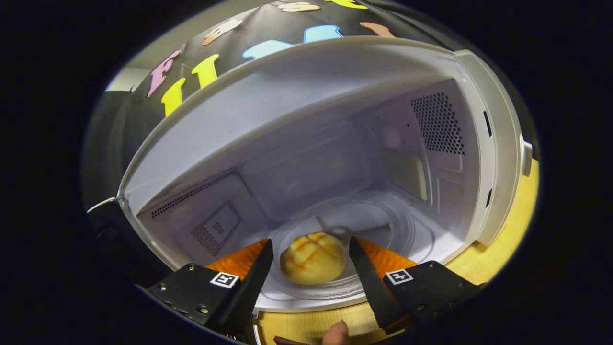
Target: Open the microwave, put the food inside, and close the microwave door.
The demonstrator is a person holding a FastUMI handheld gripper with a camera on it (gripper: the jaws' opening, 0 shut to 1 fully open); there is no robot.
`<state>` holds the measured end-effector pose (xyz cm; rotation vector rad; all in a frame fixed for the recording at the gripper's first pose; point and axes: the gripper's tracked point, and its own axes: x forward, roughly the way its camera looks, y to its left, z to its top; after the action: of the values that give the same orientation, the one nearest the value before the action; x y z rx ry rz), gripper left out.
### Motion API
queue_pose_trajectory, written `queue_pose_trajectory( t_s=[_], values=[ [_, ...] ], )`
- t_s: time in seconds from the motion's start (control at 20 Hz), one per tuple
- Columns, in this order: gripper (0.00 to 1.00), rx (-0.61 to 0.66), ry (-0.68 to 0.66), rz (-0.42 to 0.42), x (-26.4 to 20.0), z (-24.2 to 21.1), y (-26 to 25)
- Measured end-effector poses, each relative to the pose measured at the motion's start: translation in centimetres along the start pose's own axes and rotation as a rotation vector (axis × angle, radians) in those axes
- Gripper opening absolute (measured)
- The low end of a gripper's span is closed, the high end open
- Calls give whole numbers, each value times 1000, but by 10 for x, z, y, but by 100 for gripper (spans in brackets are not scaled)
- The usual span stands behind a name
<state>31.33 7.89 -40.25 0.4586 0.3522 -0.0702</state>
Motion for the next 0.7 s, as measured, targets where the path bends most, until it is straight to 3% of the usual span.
queue_pose_trajectory(
  t_s=[0.3,0.7],
  values=[
    [96,-84,8,111,-64,19,19],
    [96,-264,-58,292,-214,47,40]
  ],
)
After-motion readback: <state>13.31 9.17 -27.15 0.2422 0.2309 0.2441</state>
